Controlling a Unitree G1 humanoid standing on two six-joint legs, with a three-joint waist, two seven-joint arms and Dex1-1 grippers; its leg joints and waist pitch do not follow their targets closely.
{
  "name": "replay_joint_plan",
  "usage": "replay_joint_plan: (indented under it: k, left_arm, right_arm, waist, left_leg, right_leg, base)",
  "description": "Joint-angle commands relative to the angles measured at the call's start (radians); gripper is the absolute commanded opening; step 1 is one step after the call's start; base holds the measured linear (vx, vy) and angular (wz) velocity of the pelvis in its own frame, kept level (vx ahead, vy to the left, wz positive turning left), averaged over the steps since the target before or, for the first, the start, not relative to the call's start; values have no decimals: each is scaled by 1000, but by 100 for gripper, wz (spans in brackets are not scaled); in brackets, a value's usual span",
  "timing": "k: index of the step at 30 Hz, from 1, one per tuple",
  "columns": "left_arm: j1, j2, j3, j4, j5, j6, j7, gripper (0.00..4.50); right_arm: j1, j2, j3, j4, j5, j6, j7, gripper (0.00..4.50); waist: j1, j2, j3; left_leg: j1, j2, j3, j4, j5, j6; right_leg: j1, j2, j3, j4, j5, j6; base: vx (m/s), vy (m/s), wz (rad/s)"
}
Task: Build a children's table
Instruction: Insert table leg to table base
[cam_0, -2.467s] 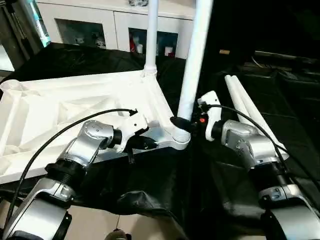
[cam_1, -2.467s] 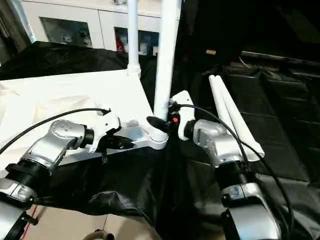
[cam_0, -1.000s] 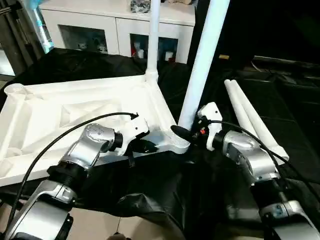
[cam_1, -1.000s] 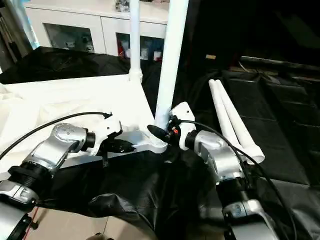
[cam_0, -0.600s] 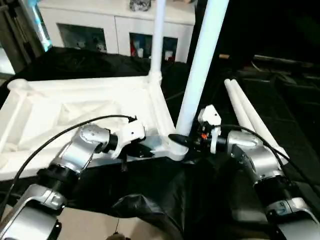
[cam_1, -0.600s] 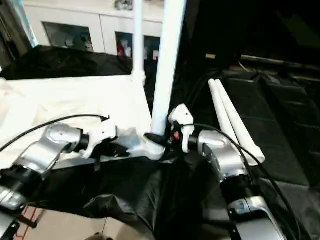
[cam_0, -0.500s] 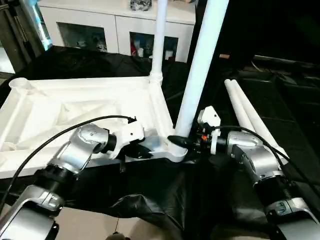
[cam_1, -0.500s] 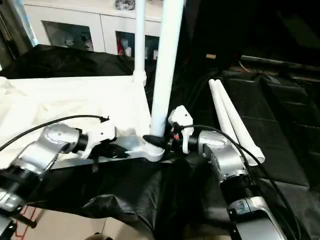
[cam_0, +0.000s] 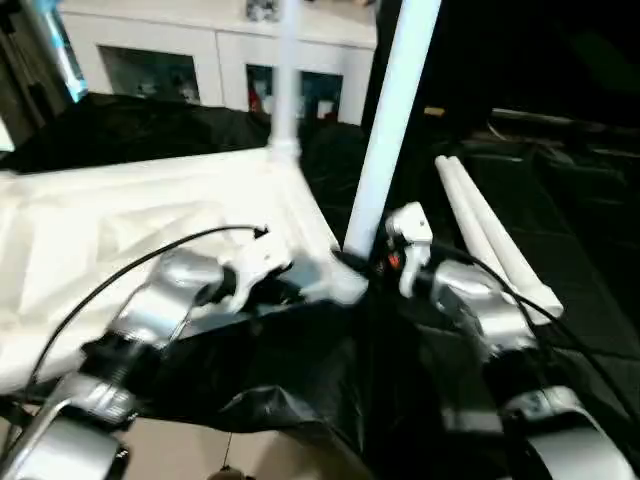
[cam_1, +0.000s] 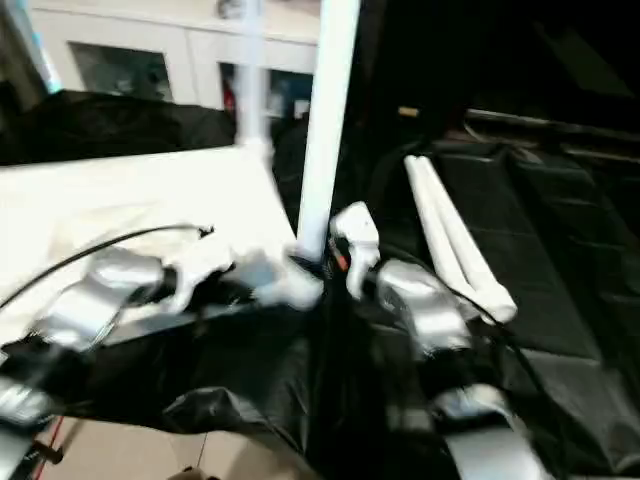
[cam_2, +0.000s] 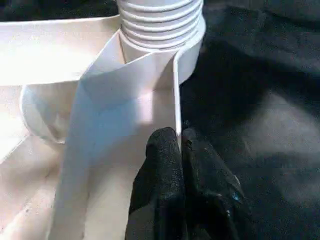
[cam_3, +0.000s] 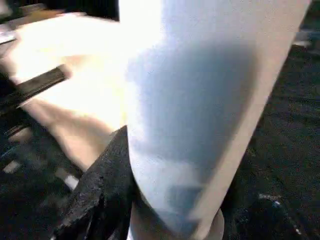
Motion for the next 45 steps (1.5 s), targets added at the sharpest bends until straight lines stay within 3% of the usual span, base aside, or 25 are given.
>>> replay_joint_plan:
  k: [1, 4, 7, 8, 9, 15, 18, 28, 29, 31, 34, 37, 42, 45]
  left_arm:
    - [-93, -42, 45, -11, -1, 9, 78, 0]
    - [-156, -128, 63, 97, 27, 72, 235, 0]
    - [-174, -164, 58, 129, 33, 81, 268, 0]
    - [-186, -196, 53, 140, 36, 97, 288, 0]
    - [-196, -215, 49, 152, 40, 107, 302, 0]
    - [-210, -234, 42, 181, 41, 107, 311, 0]
    - [-212, -231, 41, 188, 42, 100, 305, 0]
    - [-199, -197, 30, 178, 51, 25, 251, 0]
    - [-198, -193, 31, 177, 49, 22, 246, 0]
    - [-192, -187, 35, 165, 42, 22, 235, 0]
    - [-178, -174, 35, 138, 33, 12, 207, 0]
    - [-154, -156, 34, 97, 18, -20, 163, 0]
    - [-113, -120, 34, 36, -7, -54, 91, 0]
    - [-74, -85, 27, -15, -26, -60, 32, 0]
  right_arm:
    - [21, 19, 0, 132, -60, 53, -146, 189]
    - [-25, 86, -26, 199, -52, 53, -278, 189]
    - [-50, 118, -37, 234, -41, 63, -318, 189]
    - [-71, 139, -33, 264, -49, 68, -340, 189]
    - [-87, 153, -38, 289, -57, 64, -360, 189]
    - [-113, 168, -67, 325, -51, 59, -386, 189]
    - [-120, 165, -71, 336, -55, 54, -386, 189]
    - [-152, 158, -94, 353, -58, 45, -350, 189]
    - [-156, 157, -97, 349, -54, 44, -341, 224]
    - [-162, 153, -102, 338, -47, 35, -328, 245]
    - [-170, 143, -102, 322, -48, 23, -301, 269]
    - [-170, 127, -101, 275, -40, 17, -261, 304]
    - [-148, 90, -91, 184, -41, 39, -182, 348]
    - [-110, 44, -64, 91, -48, 67, -127, 367]
  waist:
    - [-3, 18, -53]
    - [-1, 17, -53]
    - [3, 17, -56]
    - [0, 25, -60]
    - [0, 24, -58]
    - [1, 25, -57]
    - [-2, 27, -55]
    - [-6, 27, -54]
    - [-5, 28, -53]
    - [-6, 29, -54]
    - [-7, 34, -56]
    - [-6, 38, -60]
    - [1, 43, -69]
    - [9, 46, -69]
  left_leg:
    - [31, 43, -36, -80, -415, -72]
    - [34, 40, -35, -75, -424, -60]
    - [26, 41, -36, -79, -399, -53]
    - [25, 42, -34, -79, -382, -53]
    - [28, 41, -32, -78, -390, -52]
    - [25, 39, -32, -79, -388, -40]
    - [28, 41, -35, -81, -429, -49]
    - [27, 41, -38, -83, -456, -49]
    - [27, 42, -38, -83, -452, -48]
    - [25, 42, -37, -84, -438, -45]
    - [22, 44, -35, -83, -414, -42]
    - [15, 45, -30, -82, -344, -30]
    - [8, 44, -22, -70, -197, 12]
    - [7, 45, -20, -66, -150, 39]
  right_leg:
    - [14, -87, 45, -99, -463, -155]
    - [11, -87, 44, -104, -472, -146]
    - [19, -86, 44, -100, -418, -147]
    - [20, -82, 46, -94, -349, -164]
    - [19, -80, 45, -93, -335, -173]
    - [24, -83, 45, -95, -346, -170]
    - [19, -83, 42, -101, -392, -160]
    - [15, -85, 44, -106, -431, -148]
    - [15, -86, 44, -106, -428, -149]
    - [16, -85, 45, -104, -406, -155]
    - [20, -86, 47, -99, -357, -177]
    - [30, -84, 47, -86, -246, -208]
    - [40, -81, 47, -64, -56, -253]
    - [43, -79, 44, -56, 26, -269]
  base:
    - [0, 0, 0]
    - [0, 0, 0]
    - [0, 0, 0]
    - [0, 0, 0]
    - [0, 0, 0]
    - [0, 0, 0]
    - [0, 0, 0]
    - [0, 0, 0]
    - [0, 0, 0]
    - [0, 0, 0]
    - [0, 0, 0]
    - [0, 0, 0]
    - [0, 0, 0]
    - [0, 0, 0]
